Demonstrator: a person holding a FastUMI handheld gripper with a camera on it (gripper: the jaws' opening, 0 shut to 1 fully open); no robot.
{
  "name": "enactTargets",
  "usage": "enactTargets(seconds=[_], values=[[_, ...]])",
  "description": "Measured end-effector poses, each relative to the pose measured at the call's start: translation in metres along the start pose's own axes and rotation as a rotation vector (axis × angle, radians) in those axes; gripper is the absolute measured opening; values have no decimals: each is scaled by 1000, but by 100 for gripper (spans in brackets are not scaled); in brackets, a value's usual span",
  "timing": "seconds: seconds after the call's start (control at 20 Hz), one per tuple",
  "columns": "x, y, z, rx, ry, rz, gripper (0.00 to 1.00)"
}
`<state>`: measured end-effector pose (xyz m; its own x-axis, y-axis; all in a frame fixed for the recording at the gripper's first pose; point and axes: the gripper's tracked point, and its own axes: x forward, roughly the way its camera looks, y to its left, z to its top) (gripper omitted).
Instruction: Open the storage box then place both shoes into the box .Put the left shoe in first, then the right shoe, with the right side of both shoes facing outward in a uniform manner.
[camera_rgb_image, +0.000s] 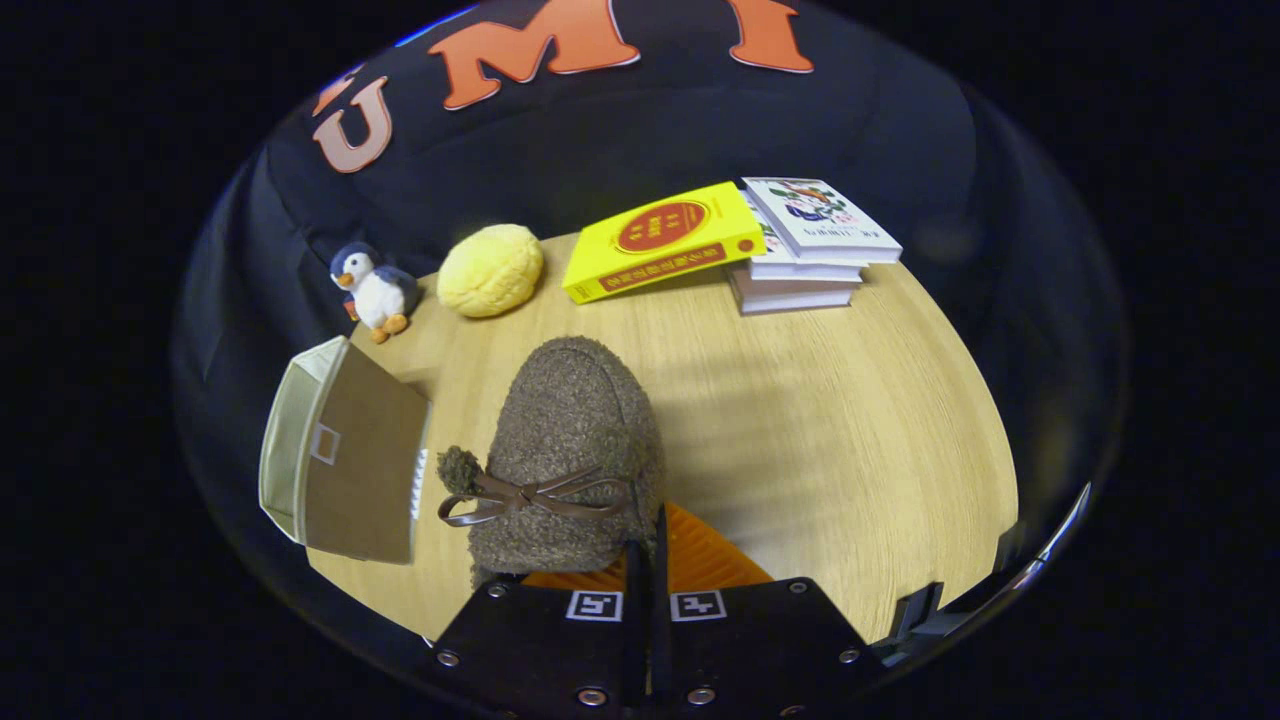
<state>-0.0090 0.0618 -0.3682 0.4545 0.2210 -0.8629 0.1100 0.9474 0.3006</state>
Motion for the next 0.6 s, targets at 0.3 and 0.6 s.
enactTargets(seconds=[0.3, 0.6], values=[[-29, 117, 25, -53, -30, 75, 3], [-27, 229, 34, -85, -28, 174, 3]])
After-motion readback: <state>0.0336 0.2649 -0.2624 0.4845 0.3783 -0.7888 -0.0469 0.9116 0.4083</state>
